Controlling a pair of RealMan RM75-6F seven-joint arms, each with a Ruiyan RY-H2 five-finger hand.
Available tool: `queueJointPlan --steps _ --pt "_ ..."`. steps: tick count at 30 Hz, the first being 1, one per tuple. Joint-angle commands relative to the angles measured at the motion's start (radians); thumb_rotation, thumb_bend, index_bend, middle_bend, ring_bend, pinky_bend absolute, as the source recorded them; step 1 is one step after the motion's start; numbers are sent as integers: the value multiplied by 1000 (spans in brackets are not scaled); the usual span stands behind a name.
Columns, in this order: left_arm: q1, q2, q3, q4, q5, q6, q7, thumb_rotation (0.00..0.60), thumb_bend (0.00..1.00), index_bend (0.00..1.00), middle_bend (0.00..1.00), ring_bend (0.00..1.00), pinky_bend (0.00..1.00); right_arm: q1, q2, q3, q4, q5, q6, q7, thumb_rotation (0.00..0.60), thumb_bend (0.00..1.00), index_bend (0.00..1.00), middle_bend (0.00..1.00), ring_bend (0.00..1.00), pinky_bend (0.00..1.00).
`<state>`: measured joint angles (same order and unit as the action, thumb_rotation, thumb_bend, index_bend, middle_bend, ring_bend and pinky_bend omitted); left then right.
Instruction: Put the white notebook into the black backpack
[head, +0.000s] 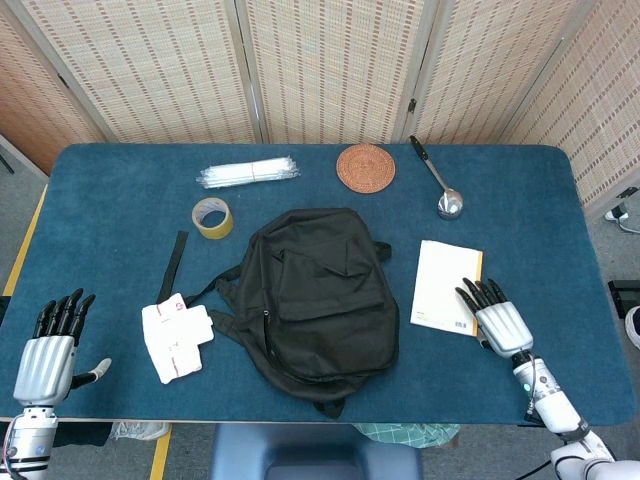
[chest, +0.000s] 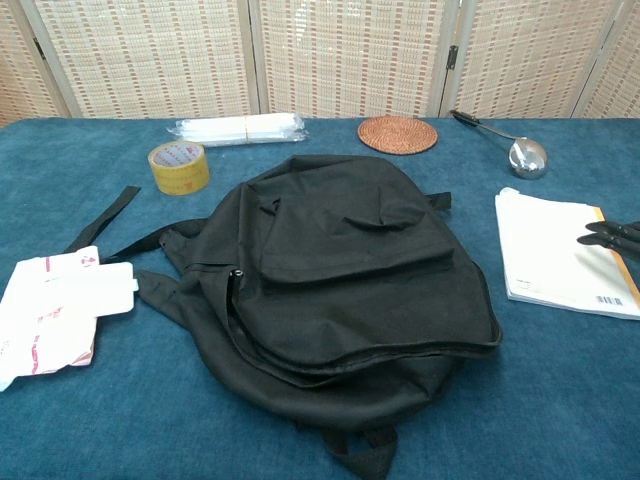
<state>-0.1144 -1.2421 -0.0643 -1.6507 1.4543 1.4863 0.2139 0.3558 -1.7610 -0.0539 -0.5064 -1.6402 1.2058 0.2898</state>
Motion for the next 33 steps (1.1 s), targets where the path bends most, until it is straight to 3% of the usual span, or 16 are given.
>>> queueJointPlan --steps 1,23,33 --pt "0 0 0 -1 1 0 0 600 221 60 43 38 0 8 -15 1 18 -1 9 15 600 445 0 0 77 0" --pt "6 6 4 4 -7 -2 -18 600 221 60 44 38 0 74 -5 31 -37 14 29 -4 600 487 0 62 121 4" --pt "8 6 6 6 -9 -4 -23 600 221 64 43 40 0 126 -24 55 -65 30 -6 -20 600 599 71 118 201 116"
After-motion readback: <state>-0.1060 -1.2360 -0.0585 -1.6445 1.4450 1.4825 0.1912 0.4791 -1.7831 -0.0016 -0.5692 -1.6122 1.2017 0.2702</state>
